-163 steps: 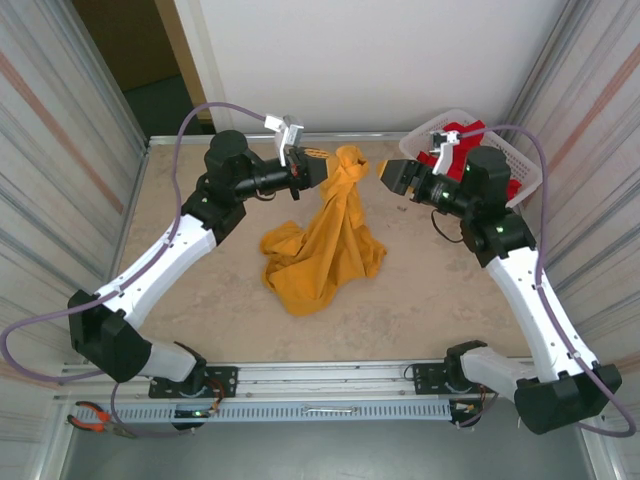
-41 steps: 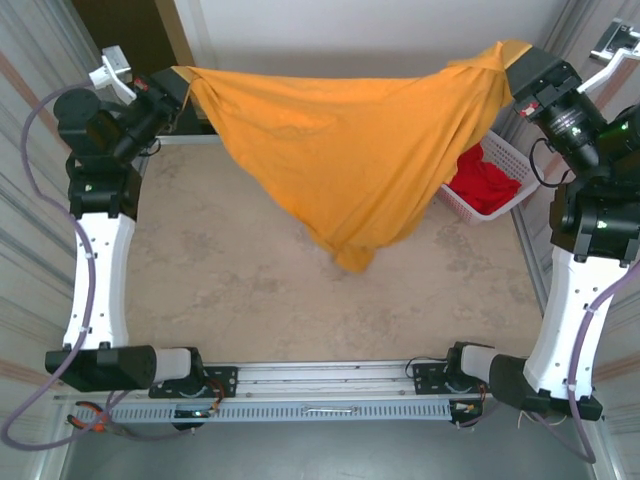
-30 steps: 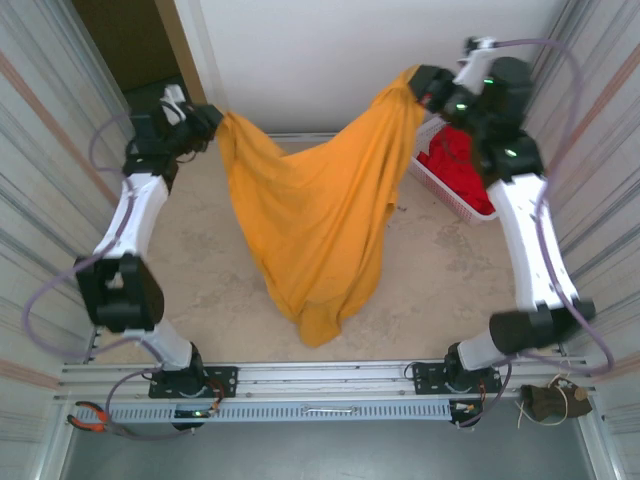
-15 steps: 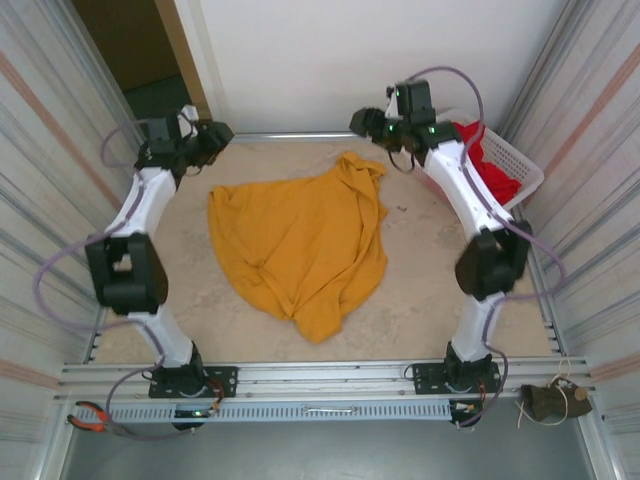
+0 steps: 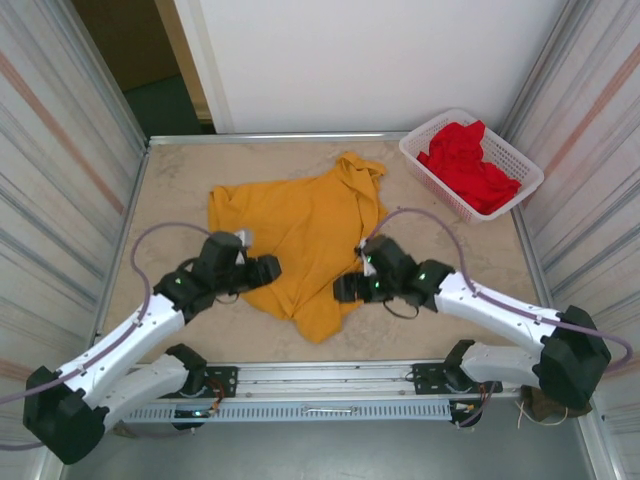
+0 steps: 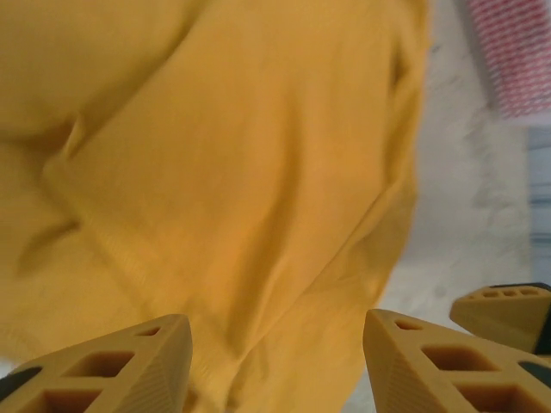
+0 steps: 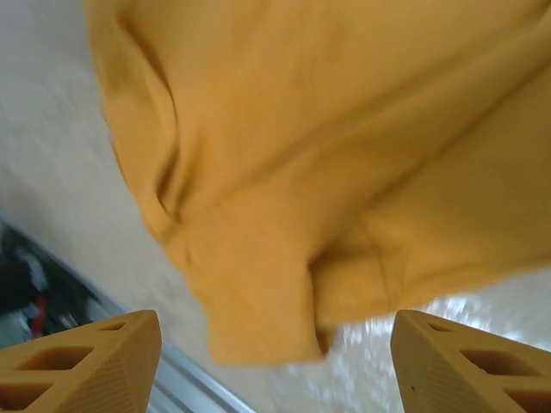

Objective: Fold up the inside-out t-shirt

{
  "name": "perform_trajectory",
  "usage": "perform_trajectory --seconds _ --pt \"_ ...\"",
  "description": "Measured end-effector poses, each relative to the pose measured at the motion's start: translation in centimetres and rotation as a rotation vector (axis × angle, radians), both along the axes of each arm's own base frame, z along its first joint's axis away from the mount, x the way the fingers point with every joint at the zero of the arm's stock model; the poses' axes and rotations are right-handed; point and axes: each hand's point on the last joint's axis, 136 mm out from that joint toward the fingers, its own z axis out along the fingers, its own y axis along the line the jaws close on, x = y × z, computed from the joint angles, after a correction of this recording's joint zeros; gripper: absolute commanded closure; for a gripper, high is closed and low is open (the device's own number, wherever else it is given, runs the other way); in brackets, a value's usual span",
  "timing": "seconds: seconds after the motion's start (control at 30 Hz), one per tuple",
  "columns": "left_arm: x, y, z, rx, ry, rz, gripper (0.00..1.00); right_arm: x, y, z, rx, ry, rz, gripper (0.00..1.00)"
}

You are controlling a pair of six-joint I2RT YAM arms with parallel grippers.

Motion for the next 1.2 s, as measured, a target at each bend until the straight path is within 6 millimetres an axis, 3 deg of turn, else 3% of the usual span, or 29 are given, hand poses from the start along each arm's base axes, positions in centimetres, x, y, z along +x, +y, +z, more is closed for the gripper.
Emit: perform_trajectory --seconds 0.07,0.17,0.43,0.5,0.57,0.63,0.67,0.7,0.73,0.77,0.87,0.97,1.1,1.2 --pt "-1.5 0.0 -2.7 0.033 0.061 0.003 0.44 -1.8 0.5 -1.7 -0.021 0.026 0.034 0.31" --pt "-2.7 -0.4 -5.4 0.074 0.127 -0.001 0.43 -3.1 1.6 -3.3 -0.039 0.051 0.064 0.31" --pt "-2.6 -2.5 -7.8 0.114 0.161 -0.026 0.42 -3.6 3.7 -7.0 -0.084 0.090 0.074 0.34" --pt "-2.3 -2.7 -8.1 0.118 0.161 -0.024 0.42 -3.5 3.8 -7.6 -0.092 0.094 0.071 0.42" --pt "-2.0 -2.9 -8.4 0.121 0.160 -0.021 0.43 -3.4 3.8 -7.8 -0.094 0.098 0.061 0.57" --pt "-1.8 -3.1 -8.9 0.125 0.165 -0.019 0.54 -3.3 4.0 -7.7 -0.087 0.097 0.057 0.81" --pt "-1.7 -3.2 -9.1 0.128 0.167 -0.019 0.65 -3.3 4.0 -7.7 -0.086 0.099 0.053 0.92" --pt "-1.7 -3.2 -9.5 0.134 0.171 -0.021 0.83 -3.3 4.0 -7.6 -0.085 0.098 0.052 1.00" --pt "-1.6 -3.3 -9.7 0.139 0.175 -0.021 0.97 -3.1 3.8 -7.4 -0.083 0.098 0.047 1.00" --pt "-1.6 -3.3 -9.8 0.144 0.177 -0.024 1.00 -3.0 3.6 -7.1 -0.079 0.095 0.041 1.00" --pt "-1.0 -3.0 -9.0 0.145 0.158 -0.020 1.00 -1.4 2.1 -4.9 -0.053 0.064 -0.007 1.00" --pt "1.0 -1.9 -5.9 0.098 0.094 0.030 1.00 1.5 -1.1 -0.8 -0.006 -0.009 -0.116 1.00" --pt "4.7 1.9 1.4 -0.013 -0.066 0.157 1.00 6.4 -8.2 6.9 0.077 -0.164 -0.356 1.00" --pt "6.8 6.0 6.2 -0.087 -0.175 0.264 1.00 8.1 -13.6 12.4 0.104 -0.280 -0.516 1.00"
